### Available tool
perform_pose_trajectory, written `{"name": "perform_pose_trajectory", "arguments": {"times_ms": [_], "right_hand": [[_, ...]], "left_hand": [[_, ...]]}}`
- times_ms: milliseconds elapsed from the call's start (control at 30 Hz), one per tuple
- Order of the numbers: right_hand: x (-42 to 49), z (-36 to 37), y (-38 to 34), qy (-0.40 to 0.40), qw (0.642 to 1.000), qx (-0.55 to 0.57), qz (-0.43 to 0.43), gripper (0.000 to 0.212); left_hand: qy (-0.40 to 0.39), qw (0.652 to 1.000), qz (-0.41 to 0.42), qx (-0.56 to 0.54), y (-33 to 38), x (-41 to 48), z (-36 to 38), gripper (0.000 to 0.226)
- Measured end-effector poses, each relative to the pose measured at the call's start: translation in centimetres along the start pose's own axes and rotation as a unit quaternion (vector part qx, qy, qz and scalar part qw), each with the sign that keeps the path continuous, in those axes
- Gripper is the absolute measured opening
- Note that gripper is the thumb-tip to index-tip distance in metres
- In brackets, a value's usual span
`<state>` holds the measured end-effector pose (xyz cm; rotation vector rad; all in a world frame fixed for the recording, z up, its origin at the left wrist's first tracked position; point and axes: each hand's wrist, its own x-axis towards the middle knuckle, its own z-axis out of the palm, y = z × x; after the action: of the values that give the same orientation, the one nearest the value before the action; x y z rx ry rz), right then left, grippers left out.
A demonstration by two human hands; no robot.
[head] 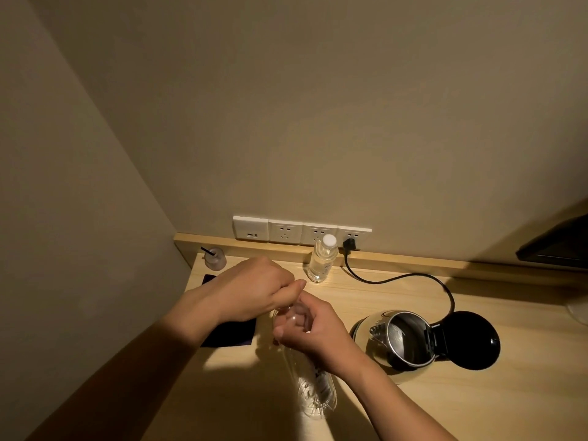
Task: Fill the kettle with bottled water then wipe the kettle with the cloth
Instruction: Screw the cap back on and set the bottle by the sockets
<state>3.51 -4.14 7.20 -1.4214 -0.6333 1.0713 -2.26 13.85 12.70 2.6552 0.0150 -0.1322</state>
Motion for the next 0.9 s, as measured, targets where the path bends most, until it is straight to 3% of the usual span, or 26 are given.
{"name": "perform_pose_trajectory", "arguments": {"times_ms": [200, 233, 300, 367, 433, 567, 667, 767, 900], "right_hand": [[0.6, -0.2, -0.6, -0.069, 0.997, 0.013, 0.017, 0.028], [0.8, 0.0, -0.5, -0.061, 0.998, 0.007, 0.019, 0.032], [1.4, 0.2, -0.3, -0.020, 1.000, 0.001, 0.010, 0.042], [2.0, 0.1, 0.1, 0.039, 0.999, -0.009, -0.012, 0.040], [2.4, -0.4, -0.1, 0.090, 0.995, -0.033, -0.031, 0.035], [3.3, -1.2, -0.5, 0.120, 0.989, -0.072, -0.057, 0.040], [4.3, -1.8, -0.7, 0.120, 0.987, -0.092, -0.050, 0.045], [5.2, -2.7, -1.2, 0.106, 0.987, -0.118, -0.036, 0.051], [6.4, -4.8, -3.2, 0.086, 0.969, -0.227, -0.041, 0.062]], "left_hand": [[0.009, 0.997, 0.064, 0.040, -0.6, -0.2, -0.3, 0.064], [0.019, 0.998, 0.058, 0.010, -0.9, -0.3, -0.1, 0.063], [0.064, 0.986, -0.003, -0.154, -1.8, -0.6, 0.9, 0.062], [0.132, 0.921, -0.108, -0.349, -3.5, -1.3, 2.7, 0.063], [0.143, 0.852, -0.173, -0.473, -5.0, -2.3, 5.3, 0.069], [-0.013, 0.808, -0.176, -0.562, -5.4, -4.0, 10.4, 0.071], [-0.017, 0.816, -0.193, -0.544, -4.1, -3.1, 12.0, 0.081], [0.062, 0.817, -0.209, -0.534, -3.4, -1.0, 12.1, 0.068], [0.107, 0.829, -0.230, -0.498, -4.3, 1.5, 12.5, 0.057]]}}
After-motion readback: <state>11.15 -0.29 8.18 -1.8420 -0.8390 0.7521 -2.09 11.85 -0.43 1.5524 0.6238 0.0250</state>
